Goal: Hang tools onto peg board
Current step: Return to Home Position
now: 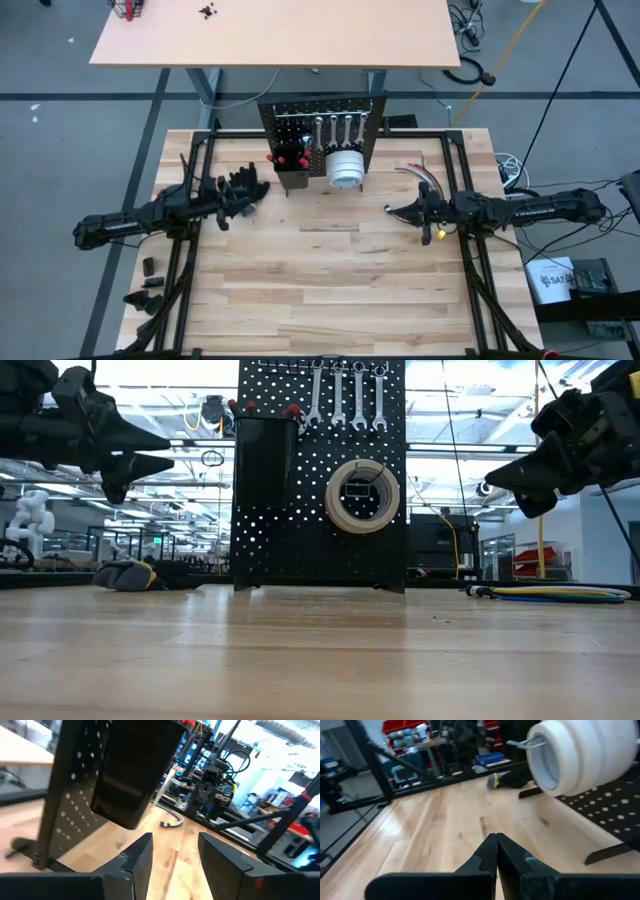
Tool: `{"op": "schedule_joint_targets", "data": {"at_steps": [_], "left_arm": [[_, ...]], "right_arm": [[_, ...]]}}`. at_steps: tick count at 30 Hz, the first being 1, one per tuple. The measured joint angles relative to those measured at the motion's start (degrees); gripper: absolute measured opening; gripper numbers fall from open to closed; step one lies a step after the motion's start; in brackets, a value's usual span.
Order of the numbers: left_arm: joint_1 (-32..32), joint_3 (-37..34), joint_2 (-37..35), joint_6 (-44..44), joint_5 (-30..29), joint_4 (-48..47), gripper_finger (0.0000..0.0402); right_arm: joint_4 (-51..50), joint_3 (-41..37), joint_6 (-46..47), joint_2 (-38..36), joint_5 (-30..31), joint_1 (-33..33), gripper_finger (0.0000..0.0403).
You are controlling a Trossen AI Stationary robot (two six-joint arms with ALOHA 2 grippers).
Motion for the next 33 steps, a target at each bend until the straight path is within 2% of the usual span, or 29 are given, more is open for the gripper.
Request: {"op": "schedule_joint_targets", "data": {"at_steps": [9,33], "left_arm": [[-0.5,0.0,0.0,-2.6,1.6,0.8,0.0154],[-0.5,0.0,0.0,-3.5,-3.3,4.4,0.0154]], "right_arm": [[-2.4,0.0,-2.1,-0.6,-0.4,3.3,0.0000],[-13.0,0.1,-10.8,-12.4,-0.6,3.4,0.0000]]}}
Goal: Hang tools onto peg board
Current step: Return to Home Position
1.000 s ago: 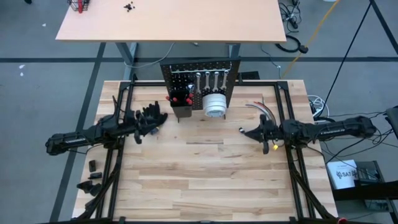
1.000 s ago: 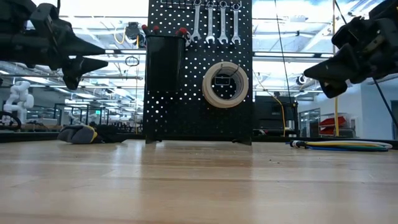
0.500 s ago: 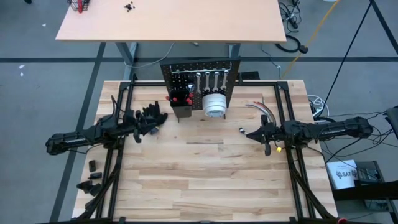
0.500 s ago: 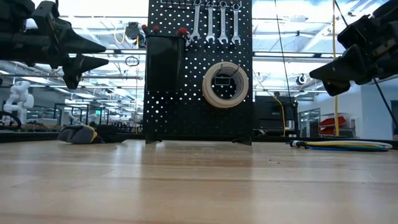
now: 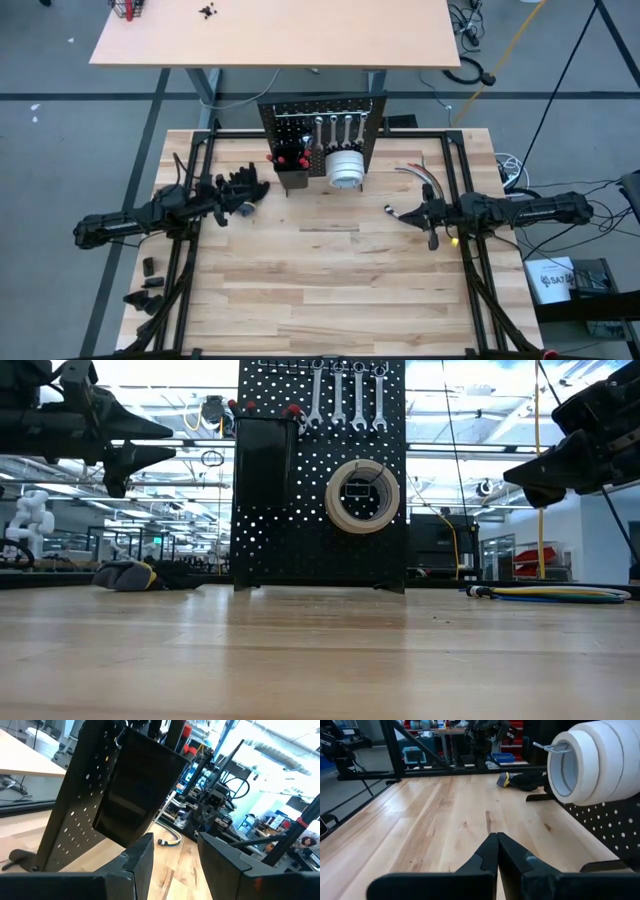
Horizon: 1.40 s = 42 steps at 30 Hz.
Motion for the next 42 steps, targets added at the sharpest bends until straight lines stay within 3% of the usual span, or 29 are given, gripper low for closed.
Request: {"op": "schedule_joint_targets", "data": {"at_steps": [9,19,27,36,42], "left_arm": [[-0.9,0.0,0.0,-0.1,0.5,1.8,0.0154],[-5.4,-1.2,0.3,-0.8,-1.2,3.2,0.0154],[-6.0,-1.2,0.3,3.6,-1.4,2.3,0.0154],[-6.0,-1.2,0.3,14.4,-0.8,-0.6,0.0154],[-6.0,-1.3,0.3,14.6,-0.6,-0.9,0.0154]], "right_arm": [[-0.2,0.0,-2.9,-0.2,-1.1,-0.2,0.0000],[-0.6,0.0,-2.7,-0.2,-2.5,-4.6,0.0000],[-0.9,0.0,0.0,0.2,-4.3,-4.7,0.0000],[-0.8,0.0,0.0,0.2,-4.1,-4.7,0.0004],[-0.7,0.0,0.0,0.2,-4.0,-4.7,0.0007]]}}
